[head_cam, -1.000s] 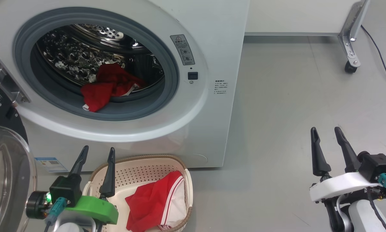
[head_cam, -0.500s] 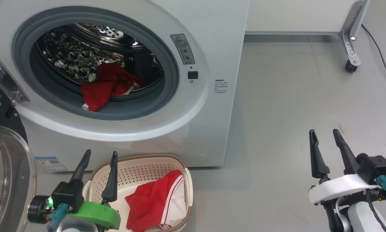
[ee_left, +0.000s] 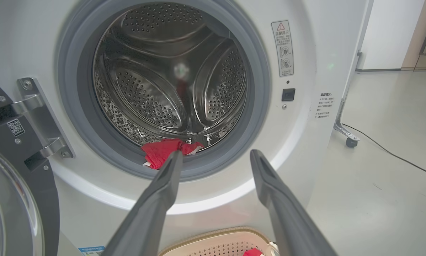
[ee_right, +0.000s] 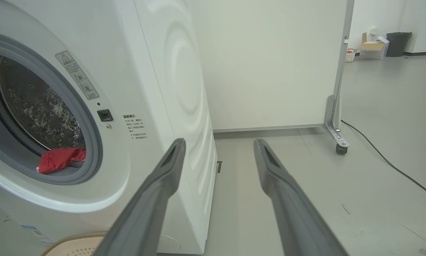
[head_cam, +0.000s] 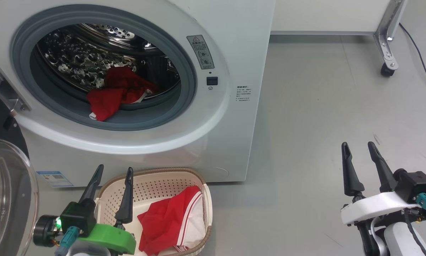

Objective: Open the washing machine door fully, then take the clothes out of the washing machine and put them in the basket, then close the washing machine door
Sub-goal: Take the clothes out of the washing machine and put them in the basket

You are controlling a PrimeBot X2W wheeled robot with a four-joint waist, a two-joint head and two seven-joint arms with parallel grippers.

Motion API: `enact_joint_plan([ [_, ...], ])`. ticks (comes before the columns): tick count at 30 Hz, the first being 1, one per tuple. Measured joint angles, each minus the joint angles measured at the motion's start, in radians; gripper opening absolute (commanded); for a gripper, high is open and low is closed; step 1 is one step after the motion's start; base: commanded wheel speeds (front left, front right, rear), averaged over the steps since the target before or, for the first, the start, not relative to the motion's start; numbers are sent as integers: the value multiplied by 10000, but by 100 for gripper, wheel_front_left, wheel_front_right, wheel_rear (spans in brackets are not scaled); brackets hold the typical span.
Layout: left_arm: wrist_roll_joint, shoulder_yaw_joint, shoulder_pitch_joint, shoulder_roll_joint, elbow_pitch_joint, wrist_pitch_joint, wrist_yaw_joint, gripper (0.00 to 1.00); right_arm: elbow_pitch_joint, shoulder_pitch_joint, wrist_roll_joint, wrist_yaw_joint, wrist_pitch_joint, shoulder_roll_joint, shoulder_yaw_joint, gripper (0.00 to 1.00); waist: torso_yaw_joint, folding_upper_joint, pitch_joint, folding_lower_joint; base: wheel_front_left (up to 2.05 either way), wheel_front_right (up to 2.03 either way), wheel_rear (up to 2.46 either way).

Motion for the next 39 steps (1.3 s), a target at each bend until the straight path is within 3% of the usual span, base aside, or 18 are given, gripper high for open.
enact_joint_plan([
  [23,17,-65,9,2,-293,-2,163,100,-121,-3,0,0,0,-12,6,100,-92,0,305,0,0,0,0],
  [39,0,6,-587,0,-662,347,368,100,-606,-264,73,0,0,-161,65,100,-513,0,1567,0,0,0,0],
])
